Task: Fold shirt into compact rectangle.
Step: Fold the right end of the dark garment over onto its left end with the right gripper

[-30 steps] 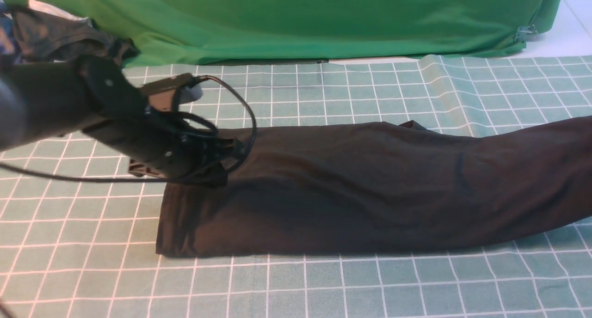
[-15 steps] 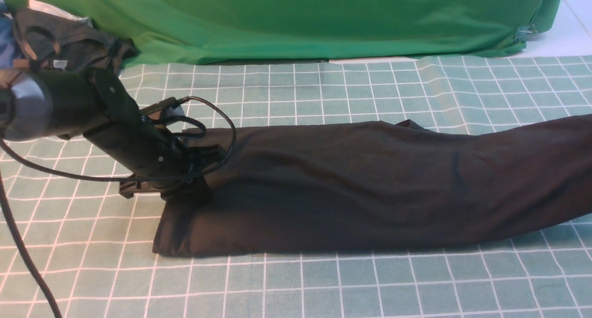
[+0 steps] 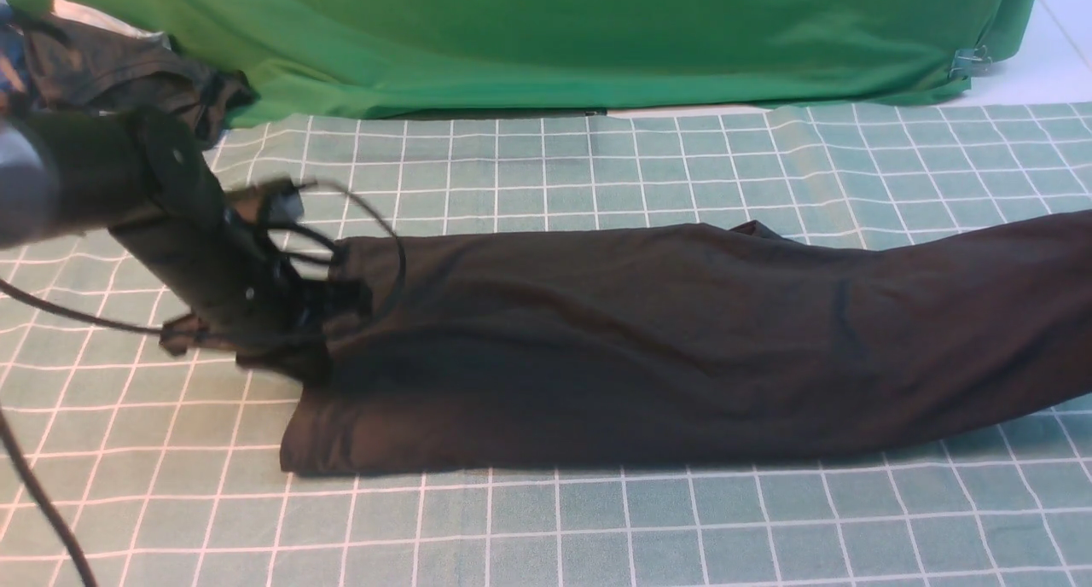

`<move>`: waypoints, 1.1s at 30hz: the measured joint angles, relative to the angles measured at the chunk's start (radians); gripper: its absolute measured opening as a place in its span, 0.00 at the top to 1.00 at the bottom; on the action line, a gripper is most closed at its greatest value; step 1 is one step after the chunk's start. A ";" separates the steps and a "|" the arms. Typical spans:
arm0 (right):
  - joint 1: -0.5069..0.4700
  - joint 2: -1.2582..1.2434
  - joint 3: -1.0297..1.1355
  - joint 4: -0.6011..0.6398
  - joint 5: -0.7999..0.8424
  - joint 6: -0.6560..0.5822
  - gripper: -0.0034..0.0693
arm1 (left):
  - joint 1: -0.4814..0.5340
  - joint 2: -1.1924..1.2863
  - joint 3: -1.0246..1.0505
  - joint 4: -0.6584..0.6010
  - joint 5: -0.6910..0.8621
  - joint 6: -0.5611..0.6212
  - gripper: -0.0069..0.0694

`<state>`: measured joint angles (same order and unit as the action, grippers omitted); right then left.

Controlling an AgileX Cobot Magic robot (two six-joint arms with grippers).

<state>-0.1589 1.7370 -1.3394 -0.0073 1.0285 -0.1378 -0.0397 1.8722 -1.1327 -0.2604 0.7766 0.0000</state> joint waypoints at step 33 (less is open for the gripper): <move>0.805 0.111 -0.235 0.449 -0.253 -0.012 0.89 | 0.000 -0.592 -0.070 0.179 0.270 -0.101 0.89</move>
<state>0.6456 1.8478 -1.5740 0.4422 0.7756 -0.1498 -0.0397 1.2798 -1.2026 -0.0811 1.0465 -0.1008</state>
